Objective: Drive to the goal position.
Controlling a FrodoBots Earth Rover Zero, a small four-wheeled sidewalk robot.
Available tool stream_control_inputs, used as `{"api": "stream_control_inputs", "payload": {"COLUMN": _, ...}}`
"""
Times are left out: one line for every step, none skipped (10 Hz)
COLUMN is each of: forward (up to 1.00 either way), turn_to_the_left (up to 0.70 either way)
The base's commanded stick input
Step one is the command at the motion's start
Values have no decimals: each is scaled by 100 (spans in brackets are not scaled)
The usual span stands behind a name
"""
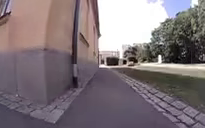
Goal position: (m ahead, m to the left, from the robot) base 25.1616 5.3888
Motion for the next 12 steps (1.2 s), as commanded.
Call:
{"api": "stream_control_inputs", "payload": {"forward": 85, "turn_to_the_left": -11}}
{"api": "stream_control_inputs", "payload": {"forward": 85, "turn_to_the_left": -31}}
{"api": "stream_control_inputs", "payload": {"forward": 85, "turn_to_the_left": -9}}
{"api": "stream_control_inputs", "payload": {"forward": 85, "turn_to_the_left": -17}}
{"api": "stream_control_inputs", "payload": {"forward": 85, "turn_to_the_left": -29}}
{"api": "stream_control_inputs", "payload": {"forward": 85, "turn_to_the_left": -23}}
{"api": "stream_control_inputs", "payload": {"forward": 85, "turn_to_the_left": -8}}
{"api": "stream_control_inputs", "payload": {"forward": 85, "turn_to_the_left": -24}}
{"api": "stream_control_inputs", "payload": {"forward": 85, "turn_to_the_left": -34}}
{"api": "stream_control_inputs", "payload": {"forward": 85, "turn_to_the_left": -12}}
{"api": "stream_control_inputs", "payload": {"forward": 85, "turn_to_the_left": 0}}
{"api": "stream_control_inputs", "payload": {"forward": 85, "turn_to_the_left": 0}}
